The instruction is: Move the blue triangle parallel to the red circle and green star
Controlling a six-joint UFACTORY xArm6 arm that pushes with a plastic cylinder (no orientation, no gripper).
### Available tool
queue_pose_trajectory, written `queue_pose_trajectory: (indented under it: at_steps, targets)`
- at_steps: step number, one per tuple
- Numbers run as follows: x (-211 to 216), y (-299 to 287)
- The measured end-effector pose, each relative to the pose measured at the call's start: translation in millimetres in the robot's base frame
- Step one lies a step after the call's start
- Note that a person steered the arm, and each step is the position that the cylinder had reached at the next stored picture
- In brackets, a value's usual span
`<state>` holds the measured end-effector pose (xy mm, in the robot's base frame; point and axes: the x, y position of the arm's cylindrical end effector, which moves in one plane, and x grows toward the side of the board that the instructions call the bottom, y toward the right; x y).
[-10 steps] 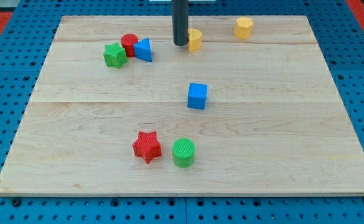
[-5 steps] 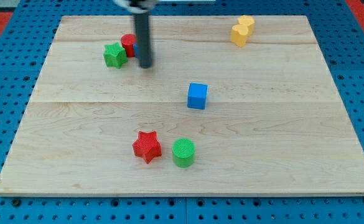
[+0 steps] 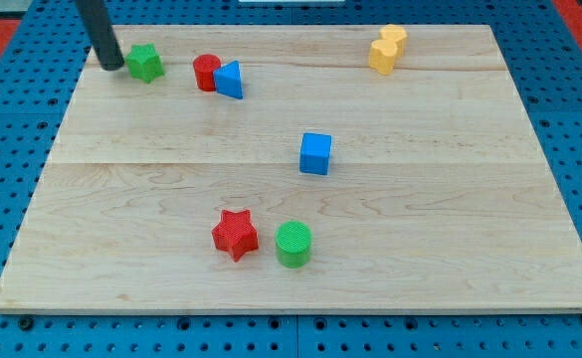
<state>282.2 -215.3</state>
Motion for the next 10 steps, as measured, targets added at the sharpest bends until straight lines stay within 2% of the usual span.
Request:
queue_pose_trajectory:
  at_steps: [1, 2, 5, 6, 7, 8, 9, 10]
  targets:
    - [12, 63]
    - [32, 79]
    - [32, 199]
    - [11, 155]
    - [11, 178]
    - [23, 248]
    - [-5, 319]
    - [19, 290]
